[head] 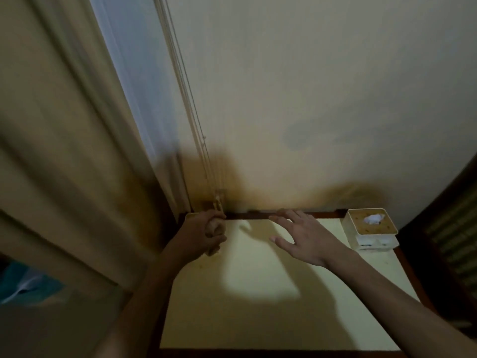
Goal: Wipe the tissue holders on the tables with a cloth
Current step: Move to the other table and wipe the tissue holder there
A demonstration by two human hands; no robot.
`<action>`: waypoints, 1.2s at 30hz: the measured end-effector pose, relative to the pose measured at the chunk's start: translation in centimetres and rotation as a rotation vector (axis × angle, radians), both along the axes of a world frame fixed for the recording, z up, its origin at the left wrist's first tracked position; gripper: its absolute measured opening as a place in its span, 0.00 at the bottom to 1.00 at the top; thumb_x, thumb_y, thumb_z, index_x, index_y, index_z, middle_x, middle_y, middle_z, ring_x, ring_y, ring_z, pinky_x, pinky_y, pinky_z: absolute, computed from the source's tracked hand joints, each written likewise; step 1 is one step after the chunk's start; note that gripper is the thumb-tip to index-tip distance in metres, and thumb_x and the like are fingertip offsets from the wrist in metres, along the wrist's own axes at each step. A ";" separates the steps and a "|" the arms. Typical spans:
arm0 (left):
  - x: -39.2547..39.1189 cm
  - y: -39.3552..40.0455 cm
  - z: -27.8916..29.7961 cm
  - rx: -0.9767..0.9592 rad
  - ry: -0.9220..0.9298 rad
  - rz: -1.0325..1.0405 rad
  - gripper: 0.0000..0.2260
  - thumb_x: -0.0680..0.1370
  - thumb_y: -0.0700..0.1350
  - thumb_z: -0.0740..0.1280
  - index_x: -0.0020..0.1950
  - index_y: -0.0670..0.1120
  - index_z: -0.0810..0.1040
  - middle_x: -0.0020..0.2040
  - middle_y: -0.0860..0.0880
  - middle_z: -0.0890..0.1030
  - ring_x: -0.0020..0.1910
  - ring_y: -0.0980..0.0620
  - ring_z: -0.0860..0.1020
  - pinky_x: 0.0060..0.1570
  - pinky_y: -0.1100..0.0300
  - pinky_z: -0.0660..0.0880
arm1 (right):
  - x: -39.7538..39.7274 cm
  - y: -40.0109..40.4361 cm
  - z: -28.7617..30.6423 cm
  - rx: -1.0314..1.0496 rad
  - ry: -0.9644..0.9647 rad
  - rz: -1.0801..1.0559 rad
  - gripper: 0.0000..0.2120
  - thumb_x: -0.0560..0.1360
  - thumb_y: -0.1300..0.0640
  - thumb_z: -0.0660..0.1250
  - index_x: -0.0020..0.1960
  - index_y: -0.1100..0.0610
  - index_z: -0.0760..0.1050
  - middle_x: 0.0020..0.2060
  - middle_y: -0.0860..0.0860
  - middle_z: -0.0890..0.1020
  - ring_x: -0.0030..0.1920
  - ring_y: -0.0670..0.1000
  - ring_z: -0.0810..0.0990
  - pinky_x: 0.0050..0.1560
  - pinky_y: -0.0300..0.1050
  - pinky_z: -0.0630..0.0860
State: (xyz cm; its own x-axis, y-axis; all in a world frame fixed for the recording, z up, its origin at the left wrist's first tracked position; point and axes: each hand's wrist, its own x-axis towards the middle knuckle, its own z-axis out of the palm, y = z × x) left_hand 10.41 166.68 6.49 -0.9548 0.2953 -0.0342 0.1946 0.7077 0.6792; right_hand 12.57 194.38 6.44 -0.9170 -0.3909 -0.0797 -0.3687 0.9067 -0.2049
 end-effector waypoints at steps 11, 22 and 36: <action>1.1 -0.5 -12.3 -0.028 -0.156 0.132 0.19 0.73 0.43 0.72 0.63 0.48 0.74 0.52 0.50 0.75 0.48 0.53 0.78 0.40 0.69 0.72 | -0.5 -1.0 -13.0 -0.174 -0.175 -0.027 0.27 0.79 0.37 0.51 0.75 0.48 0.59 0.74 0.48 0.61 0.74 0.49 0.56 0.73 0.46 0.53; 5.9 -3.5 -36.4 -0.141 -0.172 0.411 0.16 0.76 0.41 0.67 0.64 0.45 0.73 0.58 0.43 0.74 0.51 0.47 0.75 0.46 0.62 0.69 | 0.8 -6.1 -39.1 -0.087 -0.233 -0.094 0.34 0.79 0.37 0.47 0.78 0.55 0.51 0.78 0.56 0.47 0.77 0.57 0.44 0.75 0.56 0.47; 5.3 -4.1 -39.6 -0.205 -0.062 0.615 0.26 0.76 0.60 0.63 0.72 0.53 0.65 0.77 0.47 0.53 0.76 0.43 0.49 0.70 0.39 0.54 | 0.9 -7.1 -42.6 -0.178 -0.144 -0.146 0.35 0.75 0.37 0.45 0.76 0.56 0.56 0.77 0.56 0.54 0.77 0.58 0.49 0.75 0.58 0.50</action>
State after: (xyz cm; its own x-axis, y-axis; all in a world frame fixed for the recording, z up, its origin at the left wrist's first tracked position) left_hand 15.66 162.61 -33.07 -0.9420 -0.3227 -0.0921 -0.3224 0.7937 0.5159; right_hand 13.43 187.29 -36.20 -0.9488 -0.2753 -0.1549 -0.1928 0.8931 -0.4064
